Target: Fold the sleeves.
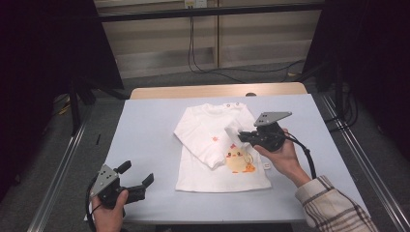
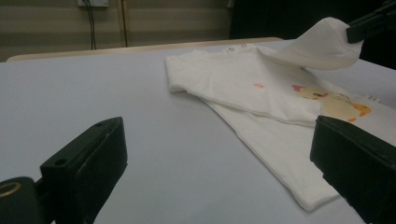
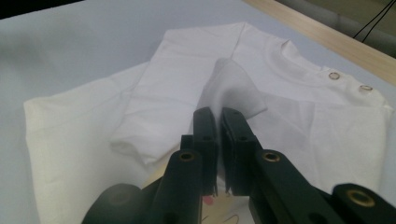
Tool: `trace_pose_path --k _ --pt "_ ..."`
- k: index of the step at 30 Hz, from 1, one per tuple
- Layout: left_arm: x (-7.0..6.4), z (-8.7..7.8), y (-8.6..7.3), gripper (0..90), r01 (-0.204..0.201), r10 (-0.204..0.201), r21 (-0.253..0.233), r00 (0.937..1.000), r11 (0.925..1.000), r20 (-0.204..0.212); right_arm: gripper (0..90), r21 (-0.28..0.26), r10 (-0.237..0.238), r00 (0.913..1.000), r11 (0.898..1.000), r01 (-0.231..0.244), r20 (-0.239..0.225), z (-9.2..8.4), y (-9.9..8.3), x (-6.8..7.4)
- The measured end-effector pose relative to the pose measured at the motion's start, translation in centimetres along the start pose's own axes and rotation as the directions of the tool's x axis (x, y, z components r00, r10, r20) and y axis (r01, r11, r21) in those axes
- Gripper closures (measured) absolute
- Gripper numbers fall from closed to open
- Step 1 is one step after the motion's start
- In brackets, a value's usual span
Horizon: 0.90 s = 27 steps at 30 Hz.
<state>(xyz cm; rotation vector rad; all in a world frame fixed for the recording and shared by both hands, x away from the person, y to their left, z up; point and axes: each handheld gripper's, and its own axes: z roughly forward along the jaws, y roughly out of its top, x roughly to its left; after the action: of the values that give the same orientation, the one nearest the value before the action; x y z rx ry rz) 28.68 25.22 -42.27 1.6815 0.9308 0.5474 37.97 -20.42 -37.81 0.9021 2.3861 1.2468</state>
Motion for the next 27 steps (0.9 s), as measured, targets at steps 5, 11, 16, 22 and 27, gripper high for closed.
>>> trace_pose_path --k 5,11,16,22,27 --pt "0.0 0.0 0.0 4.0 0.001 -0.001 0.004 1.0000 1.0000 0.000 85.2 0.027 0.000 0.9999 1.000 0.000 -0.012 0.9 -0.5 0.2" --pt "0.0 0.0 0.0 4.0 0.000 0.000 0.007 1.0000 1.0000 0.003 85.0 0.055 -0.007 0.9998 0.998 0.008 -0.020 1.6 -0.9 0.6" --pt "0.0 0.0 0.0 4.0 -0.002 0.002 0.006 1.0000 1.0000 0.000 84.8 0.076 -0.011 0.9996 0.997 0.013 -0.025 2.3 -1.3 0.8" --pt "0.0 0.0 -0.1 4.0 0.000 0.000 0.006 1.0000 1.0000 0.000 84.3 0.094 -0.014 0.9993 0.995 0.017 -0.036 2.9 -1.6 1.1" --pt "0.0 0.0 -0.1 4.0 -0.001 0.001 0.009 1.0000 1.0000 0.001 83.4 0.097 -0.018 0.9984 0.995 0.023 -0.053 3.3 -1.7 1.6"
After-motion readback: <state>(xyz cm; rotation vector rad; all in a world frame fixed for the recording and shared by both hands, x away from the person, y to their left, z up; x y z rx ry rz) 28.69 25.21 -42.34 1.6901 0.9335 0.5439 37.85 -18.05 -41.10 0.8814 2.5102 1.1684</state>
